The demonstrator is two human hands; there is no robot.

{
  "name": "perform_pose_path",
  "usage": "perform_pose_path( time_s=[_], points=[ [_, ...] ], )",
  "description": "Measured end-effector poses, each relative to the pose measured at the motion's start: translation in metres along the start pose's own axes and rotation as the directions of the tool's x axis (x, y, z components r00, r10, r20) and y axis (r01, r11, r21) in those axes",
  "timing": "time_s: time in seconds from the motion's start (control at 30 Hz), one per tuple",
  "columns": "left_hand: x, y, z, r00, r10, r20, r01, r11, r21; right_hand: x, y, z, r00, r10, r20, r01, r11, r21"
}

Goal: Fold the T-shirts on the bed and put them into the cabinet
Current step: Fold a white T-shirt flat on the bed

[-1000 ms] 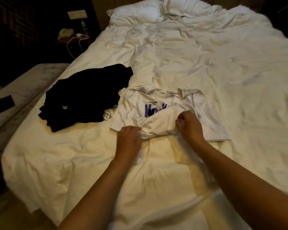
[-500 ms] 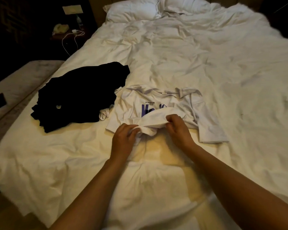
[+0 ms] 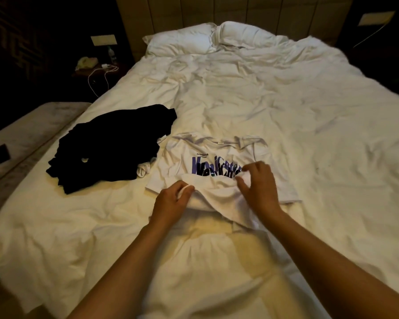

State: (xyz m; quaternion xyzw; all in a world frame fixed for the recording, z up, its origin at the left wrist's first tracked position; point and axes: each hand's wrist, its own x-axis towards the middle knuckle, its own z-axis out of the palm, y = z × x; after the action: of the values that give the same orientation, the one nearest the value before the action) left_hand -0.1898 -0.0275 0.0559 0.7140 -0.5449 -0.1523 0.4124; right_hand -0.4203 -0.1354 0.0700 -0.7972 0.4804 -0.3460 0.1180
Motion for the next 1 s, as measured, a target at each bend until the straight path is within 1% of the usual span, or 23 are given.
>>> perform_pose_path(
  time_s=[0.03, 0.07, 0.1, 0.17, 0.23, 0.3, 0.37, 0.43, 0.47, 0.53, 0.6, 0.63, 0.67, 0.73, 0.8, 0.83, 0.87, 0.9, 0.93, 1.0],
  points=[
    [-0.004, 0.001, 0.002, 0.999, 0.007, 0.031, -0.007, 1.0, 0.017, -0.016, -0.006, 0.004, 0.998, -0.055, 0.003, 0.055, 0.998, 0.019],
    [-0.008, 0.001, 0.005, 0.999, 0.008, 0.048, -0.009, 1.0, 0.03, -0.034, -0.011, 0.009, 0.996, -0.073, 0.052, 0.072, 0.997, 0.028],
    [-0.012, 0.001, 0.006, 0.999, 0.001, 0.048, -0.003, 0.999, 0.034, -0.051, -0.016, 0.016, 0.991, -0.058, 0.117, 0.056, 0.998, 0.016],
    [-0.02, -0.004, 0.005, 0.999, -0.028, 0.019, 0.028, 1.0, 0.007, -0.079, -0.016, 0.031, 0.978, 0.035, 0.204, -0.02, 0.997, -0.074],
    [-0.025, -0.007, 0.002, 0.999, -0.053, 0.0, 0.053, 0.998, -0.032, -0.093, -0.006, 0.042, 0.969, 0.109, 0.22, -0.059, 0.974, -0.22],
    [-0.029, -0.006, -0.003, 0.998, -0.064, -0.004, 0.064, 0.997, -0.049, -0.094, 0.003, 0.042, 0.968, 0.147, 0.202, -0.073, 0.939, -0.336],
    [-0.033, -0.002, -0.009, 0.998, -0.066, -0.008, 0.066, 0.996, -0.058, -0.089, 0.009, 0.038, 0.963, 0.198, 0.184, -0.126, 0.931, -0.343],
    [-0.038, 0.002, -0.014, 0.998, -0.06, -0.013, 0.059, 0.997, -0.059, -0.087, 0.01, 0.033, 0.95, 0.261, 0.169, -0.21, 0.94, -0.269],
    [-0.04, 0.005, -0.017, 0.998, -0.055, -0.015, 0.054, 0.997, -0.062, -0.087, 0.008, 0.03, 0.948, 0.272, 0.166, -0.238, 0.95, -0.201],
    [-0.044, 0.01, -0.02, 0.999, -0.041, -0.015, 0.039, 0.997, -0.069, -0.09, 0.003, 0.02, 0.951, 0.27, 0.15, -0.27, 0.963, -0.021],
    [-0.048, 0.015, -0.025, 1.0, -0.016, -0.004, 0.016, 0.998, -0.065, -0.09, -0.001, 0.008, 0.953, 0.275, 0.125, -0.293, 0.943, 0.157],
    [-0.05, 0.018, -0.027, 1.0, 0.0, 0.002, 0.0, 0.998, -0.055, -0.089, 0.0, 0.003, 0.964, 0.249, 0.094, -0.262, 0.948, 0.179],
    [-0.052, 0.021, -0.03, 1.0, 0.02, 0.004, -0.02, 0.999, -0.035, -0.087, 0.002, -0.002, 0.982, 0.182, 0.056, -0.188, 0.971, 0.145],
    [-0.054, 0.027, -0.036, 0.997, 0.07, 0.01, -0.07, 0.998, 0.003, -0.078, 0.005, -0.01, 1.0, 0.023, 0.02, -0.023, 1.0, -0.009],
    [-0.058, 0.033, -0.043, 0.993, 0.114, 0.042, -0.115, 0.993, 0.025, -0.07, 0.004, -0.023, 0.994, -0.101, 0.044, 0.105, 0.988, -0.113],
    [-0.061, 0.036, -0.047, 0.989, 0.126, 0.072, -0.129, 0.991, 0.038, -0.068, 0.003, -0.029, 0.984, -0.159, 0.082, 0.17, 0.974, -0.148],
    [-0.064, 0.037, -0.049, 0.986, 0.12, 0.112, -0.127, 0.99, 0.065, -0.068, 0.001, -0.034, 0.966, -0.202, 0.158, 0.23, 0.956, -0.18],
    [-0.068, 0.038, -0.05, 0.982, 0.098, 0.163, -0.116, 0.988, 0.102, -0.071, -0.002, -0.04, 0.943, -0.213, 0.257, 0.27, 0.939, -0.211],
    [-0.072, 0.037, -0.05, 0.973, 0.056, 0.225, -0.091, 0.985, 0.149, -0.077, -0.007, -0.044, 0.912, -0.187, 0.365, 0.284, 0.93, -0.234],
    [-0.082, 0.03, -0.049, 0.93, -0.058, 0.363, -0.037, 0.968, 0.248, -0.091, -0.014, -0.05, 0.808, -0.045, 0.587, 0.261, 0.921, -0.289]
  ],
)
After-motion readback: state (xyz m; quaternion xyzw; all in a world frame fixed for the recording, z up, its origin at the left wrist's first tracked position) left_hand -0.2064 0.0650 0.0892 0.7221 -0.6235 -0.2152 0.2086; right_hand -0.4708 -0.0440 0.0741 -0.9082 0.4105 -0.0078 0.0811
